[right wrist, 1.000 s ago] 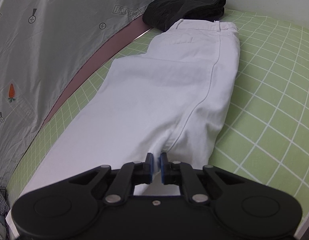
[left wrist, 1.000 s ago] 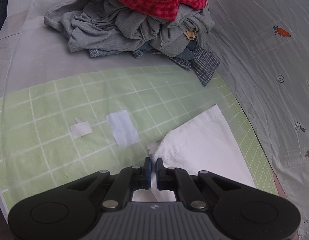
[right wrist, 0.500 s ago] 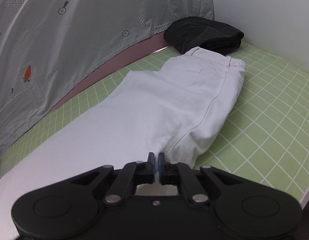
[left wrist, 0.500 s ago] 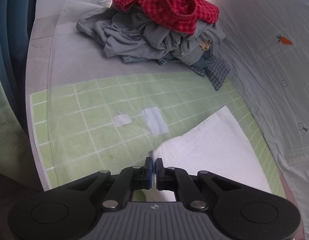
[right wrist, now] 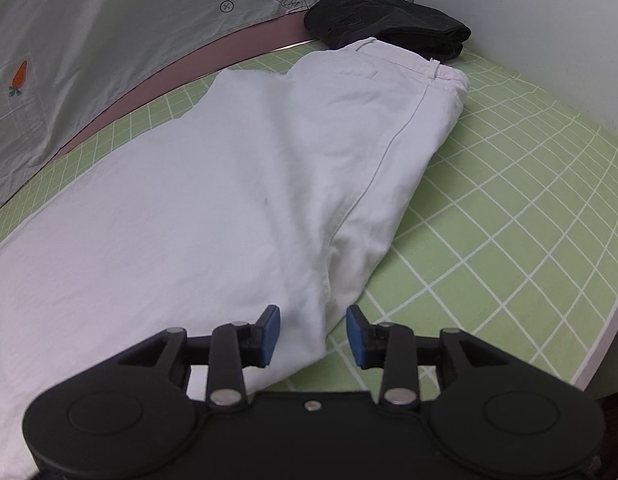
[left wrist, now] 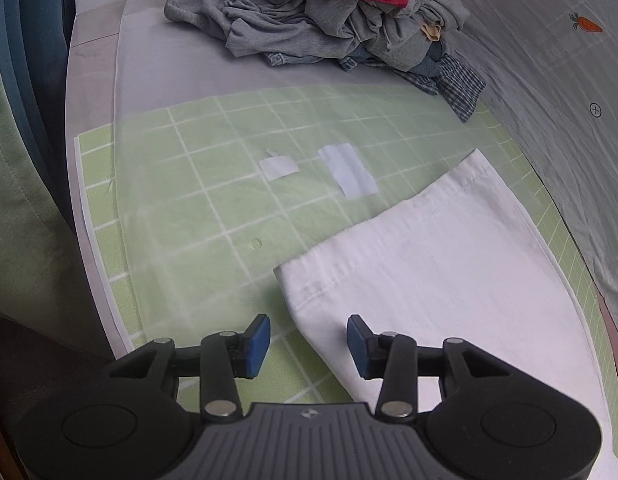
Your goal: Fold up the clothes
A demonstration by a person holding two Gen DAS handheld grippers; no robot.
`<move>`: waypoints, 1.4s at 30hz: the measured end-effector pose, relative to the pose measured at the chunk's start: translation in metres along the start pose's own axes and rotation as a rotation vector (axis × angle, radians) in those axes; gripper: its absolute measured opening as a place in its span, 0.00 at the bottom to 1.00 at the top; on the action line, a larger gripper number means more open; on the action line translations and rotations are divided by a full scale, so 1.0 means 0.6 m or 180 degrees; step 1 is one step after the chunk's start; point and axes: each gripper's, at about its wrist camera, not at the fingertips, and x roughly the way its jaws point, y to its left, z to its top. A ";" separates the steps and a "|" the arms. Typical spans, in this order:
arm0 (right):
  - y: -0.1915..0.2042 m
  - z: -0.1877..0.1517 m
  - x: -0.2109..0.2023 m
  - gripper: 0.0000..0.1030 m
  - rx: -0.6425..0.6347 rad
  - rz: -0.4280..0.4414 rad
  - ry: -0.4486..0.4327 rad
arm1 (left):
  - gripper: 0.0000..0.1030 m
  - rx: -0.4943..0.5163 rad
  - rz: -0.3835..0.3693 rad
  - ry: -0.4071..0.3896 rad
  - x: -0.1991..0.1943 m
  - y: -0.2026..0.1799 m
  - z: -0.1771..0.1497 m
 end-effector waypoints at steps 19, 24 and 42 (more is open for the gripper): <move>0.011 0.002 -0.012 0.75 -0.0061 -0.0184 -0.0139 | 0.06 -0.0139 0.0001 -0.0068 0.025 -0.021 0.000; 0.010 0.002 -0.016 0.75 -0.0034 -0.0211 -0.0182 | 0.04 -0.0280 -0.0001 -0.0178 0.021 -0.008 0.029; -0.070 0.111 0.079 0.78 0.0918 -0.0209 -0.0292 | 0.02 -0.0297 0.0154 -0.0392 0.032 -0.003 0.085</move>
